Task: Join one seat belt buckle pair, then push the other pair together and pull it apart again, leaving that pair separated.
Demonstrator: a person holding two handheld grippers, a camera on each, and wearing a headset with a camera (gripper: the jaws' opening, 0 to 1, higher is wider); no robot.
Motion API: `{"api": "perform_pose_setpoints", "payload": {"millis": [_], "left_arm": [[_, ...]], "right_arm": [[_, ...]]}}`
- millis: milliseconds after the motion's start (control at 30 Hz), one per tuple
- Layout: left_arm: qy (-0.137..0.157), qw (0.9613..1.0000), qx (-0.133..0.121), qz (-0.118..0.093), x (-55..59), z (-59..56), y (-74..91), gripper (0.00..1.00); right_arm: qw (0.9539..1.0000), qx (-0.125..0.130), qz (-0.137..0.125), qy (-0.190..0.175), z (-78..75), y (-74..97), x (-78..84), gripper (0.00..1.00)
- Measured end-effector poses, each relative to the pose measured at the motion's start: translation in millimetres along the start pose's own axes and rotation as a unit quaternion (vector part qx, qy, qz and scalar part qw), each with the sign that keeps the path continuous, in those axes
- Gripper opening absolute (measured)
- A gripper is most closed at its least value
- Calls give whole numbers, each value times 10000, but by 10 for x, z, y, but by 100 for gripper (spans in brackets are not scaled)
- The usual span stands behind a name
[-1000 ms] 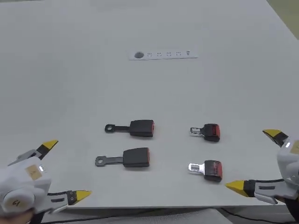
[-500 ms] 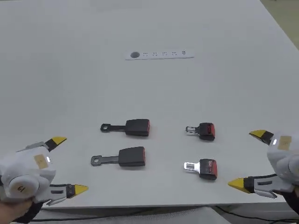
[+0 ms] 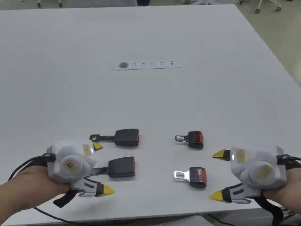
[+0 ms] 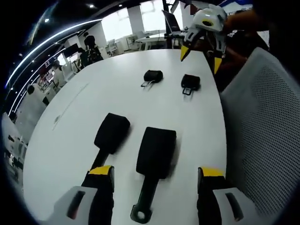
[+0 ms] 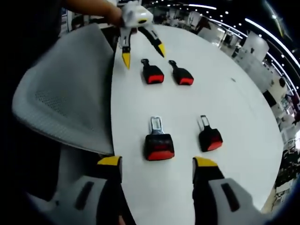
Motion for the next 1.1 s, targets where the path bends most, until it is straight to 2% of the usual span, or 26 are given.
{"api": "perform_pose_setpoints", "payload": {"millis": [100, 167, 267, 333, 433, 633, 833, 900, 967, 1100], "left_arm": [[-96, 9997, 133, 158, -27, 14, -112, 71], [-162, 9995, 179, 190, -58, 41, -159, 67], [-173, 9993, 253, 200, -99, 79, -183, 61], [-286, 9989, 341, 122, -118, 87, -192, 55], [-335, 9981, 415, 303, -102, 119, -219, 53], [-640, 9942, 694, 517, -64, 86, -250, 35], [-702, 9937, 726, 488, -69, 100, -250, 34], [-804, 9929, 748, 454, -70, 95, -248, 34], [-1027, 9900, 826, 494, -80, 86, -250, 33], [-1181, 9870, 918, 584, -101, 79, -262, 33]], "right_arm": [[9999, -136, 40, 15, -23, -73, -24, 54], [9998, -196, 68, 73, -44, -125, -54, 53], [9994, -307, 112, 107, -74, -213, -82, 49], [9989, -409, 186, 133, -90, -279, -89, 48], [9984, -474, 262, 188, -129, -369, -88, 46], [9967, -664, 413, 221, -178, -499, -62, 37], [9944, -846, 538, 321, -191, -551, -51, 34], [9937, -889, 591, 349, -197, -557, -55, 34], [9930, -909, 627, 429, -194, -563, -52, 33], [9930, -907, 614, 433, -193, -572, -41, 33]]}}
Point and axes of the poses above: the centre of the closed fingertips' face, and the gripper's own axes: y roughly backward along the fingers, z roughly to its left, x roughly out of its underside, the point moved 8 cm from there along y, roughly backward along the fingers, and after that the axes turned 1 degree about y, right-handed, at the moved point
